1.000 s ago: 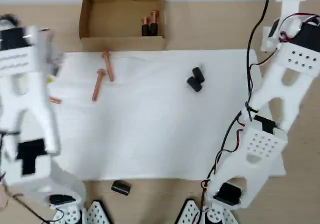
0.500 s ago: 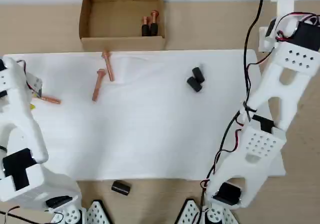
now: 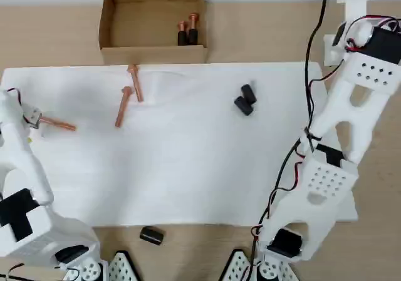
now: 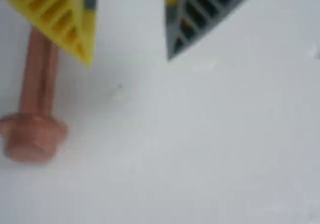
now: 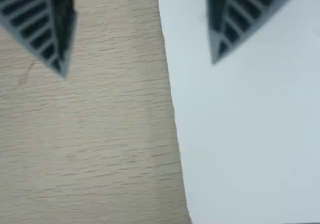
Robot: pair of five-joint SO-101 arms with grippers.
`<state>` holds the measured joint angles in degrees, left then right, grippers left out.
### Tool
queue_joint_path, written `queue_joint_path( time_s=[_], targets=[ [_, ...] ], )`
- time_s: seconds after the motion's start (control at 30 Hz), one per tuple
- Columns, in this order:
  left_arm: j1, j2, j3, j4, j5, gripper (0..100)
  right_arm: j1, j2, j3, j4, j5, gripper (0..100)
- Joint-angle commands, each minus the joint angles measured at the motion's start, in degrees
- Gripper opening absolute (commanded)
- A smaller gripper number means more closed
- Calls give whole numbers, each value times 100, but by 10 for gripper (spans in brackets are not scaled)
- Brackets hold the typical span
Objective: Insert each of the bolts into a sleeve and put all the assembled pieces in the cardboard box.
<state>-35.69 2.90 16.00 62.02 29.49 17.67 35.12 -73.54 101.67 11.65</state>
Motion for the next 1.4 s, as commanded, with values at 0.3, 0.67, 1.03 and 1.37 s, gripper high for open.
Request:
queue_joint_path(
  time_s=[0.3, 0.67, 1.03, 1.37],
  targets=[
    [325, -303, -659, 334, -53, 116, -101, -444, -22, 79, 53, 224],
    [308, -259, -1468, 905, -53, 117, -92, -444, -31, 79, 53, 224],
    [325, 690, -1081, 167, -18, 115, -92, -444, -31, 79, 53, 224],
    [325, 3108, -2699, 756, -18, 115, -66, -444, -13, 79, 53, 224]
  ],
)
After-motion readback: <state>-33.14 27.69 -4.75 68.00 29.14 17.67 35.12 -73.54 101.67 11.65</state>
